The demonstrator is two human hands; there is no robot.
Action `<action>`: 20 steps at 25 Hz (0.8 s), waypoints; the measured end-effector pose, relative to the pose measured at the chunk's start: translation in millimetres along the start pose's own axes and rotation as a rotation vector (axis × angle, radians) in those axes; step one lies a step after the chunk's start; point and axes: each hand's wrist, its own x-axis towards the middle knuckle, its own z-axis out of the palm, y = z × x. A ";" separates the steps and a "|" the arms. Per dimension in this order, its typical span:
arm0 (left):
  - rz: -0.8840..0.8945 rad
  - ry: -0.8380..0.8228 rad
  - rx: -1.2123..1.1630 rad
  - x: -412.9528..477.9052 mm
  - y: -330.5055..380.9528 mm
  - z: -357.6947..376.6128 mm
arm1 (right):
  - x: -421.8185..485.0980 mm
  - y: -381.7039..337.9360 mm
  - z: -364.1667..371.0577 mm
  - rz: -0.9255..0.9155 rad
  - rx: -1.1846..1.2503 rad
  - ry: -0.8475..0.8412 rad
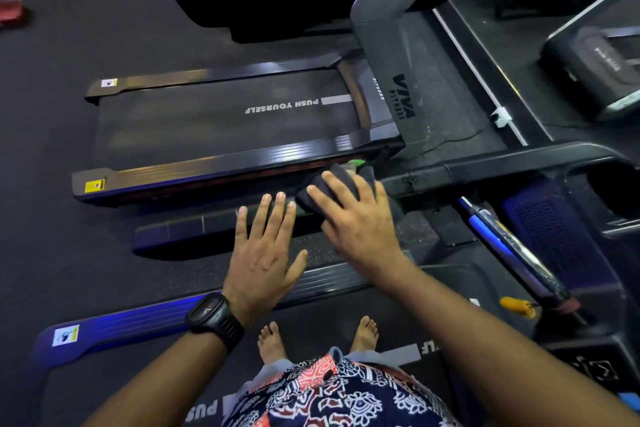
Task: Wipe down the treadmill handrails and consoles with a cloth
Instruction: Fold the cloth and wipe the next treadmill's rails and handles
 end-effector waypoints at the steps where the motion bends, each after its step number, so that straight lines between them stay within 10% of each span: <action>1: 0.001 -0.002 0.001 0.7 0.8 -0.5 | 3.6 19.8 0.2 0.041 0.004 0.008; 4: -0.006 -0.003 0.007 2.4 4.7 -1.3 | 14.3 34.1 -6.6 0.619 0.063 0.105; 8: 0.001 -0.009 0.012 3.6 7.1 -0.3 | -5.0 15.9 -1.6 0.058 0.009 0.022; 13: -0.013 -0.004 0.017 7.2 12.8 -0.2 | 11.4 29.6 -5.1 0.591 0.024 0.085; 16: 0.005 -0.014 0.024 10.5 16.8 0.3 | -5.4 22.9 -0.7 0.035 0.011 0.029; 20: -0.007 -0.025 0.026 15.7 25.2 -0.9 | 9.3 51.1 -6.3 0.601 0.054 0.104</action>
